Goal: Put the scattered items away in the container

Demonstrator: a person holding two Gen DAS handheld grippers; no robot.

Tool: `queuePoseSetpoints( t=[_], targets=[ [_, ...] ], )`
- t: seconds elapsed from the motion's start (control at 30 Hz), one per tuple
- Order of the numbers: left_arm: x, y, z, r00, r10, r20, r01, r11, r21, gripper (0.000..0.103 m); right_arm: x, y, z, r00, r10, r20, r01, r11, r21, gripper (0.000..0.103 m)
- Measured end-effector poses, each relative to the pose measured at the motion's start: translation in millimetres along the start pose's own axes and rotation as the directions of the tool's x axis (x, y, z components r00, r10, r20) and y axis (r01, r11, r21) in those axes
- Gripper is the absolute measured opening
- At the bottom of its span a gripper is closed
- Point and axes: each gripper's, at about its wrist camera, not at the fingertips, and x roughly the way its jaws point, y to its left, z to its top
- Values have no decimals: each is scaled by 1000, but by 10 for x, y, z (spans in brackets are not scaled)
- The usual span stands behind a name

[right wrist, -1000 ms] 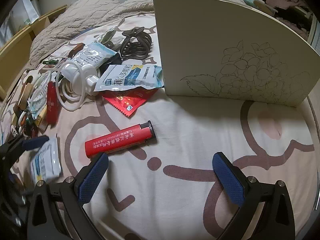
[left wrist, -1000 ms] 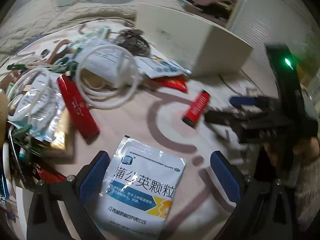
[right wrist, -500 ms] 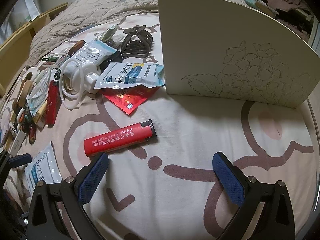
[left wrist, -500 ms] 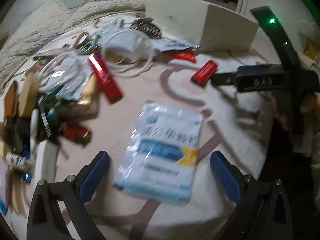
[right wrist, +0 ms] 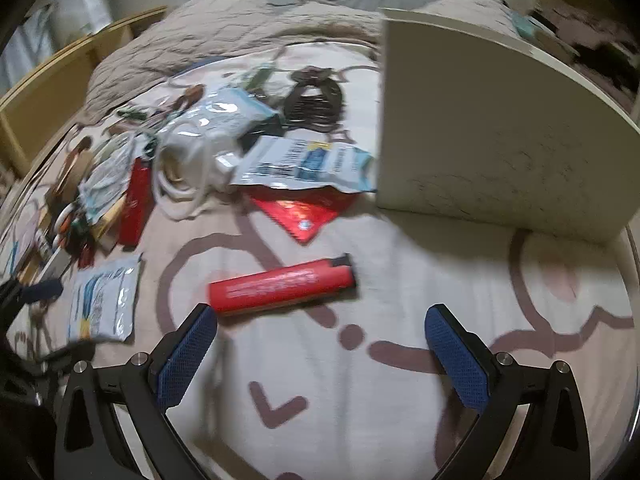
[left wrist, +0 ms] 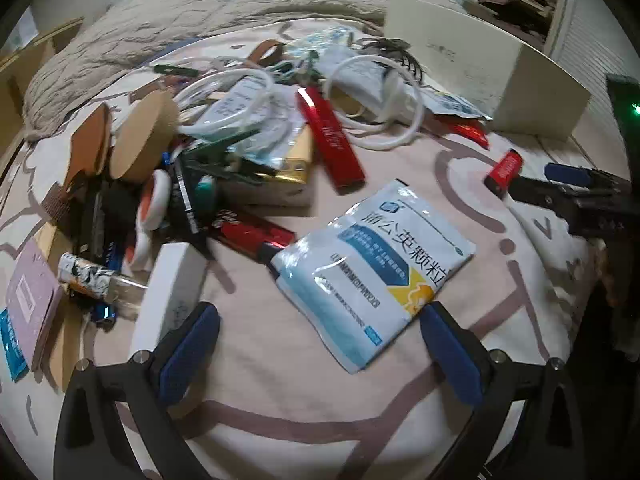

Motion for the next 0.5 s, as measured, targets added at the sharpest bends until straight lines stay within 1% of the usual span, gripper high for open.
queuePoseSetpoints(
  t=[0.2, 0.27, 0.37, 0.43, 0.5],
  targets=[
    [-42, 158, 12, 1000, -16, 3, 17, 998, -67, 102, 50, 161, 28, 999, 42, -7, -42, 994, -97, 103],
    [-64, 219, 10, 1000, -8, 7, 9, 996, -92, 102, 46, 150, 53, 999, 51, -4, -51, 993, -109, 103],
    [-74, 288, -5, 1000, 29, 4, -28, 992, -123, 102, 69, 128, 93, 997, 69, -15, -71, 991, -117, 103],
    [-95, 323, -9, 1000, 21, 12, -19, 990, -142, 102, 88, 103, 111, 996, 89, -26, -92, 989, -113, 103],
    [-145, 337, -13, 999, 2, 37, 4, 989, -151, 102, 101, 90, 121, 993, 115, -38, -118, 987, -109, 103]
  ],
)
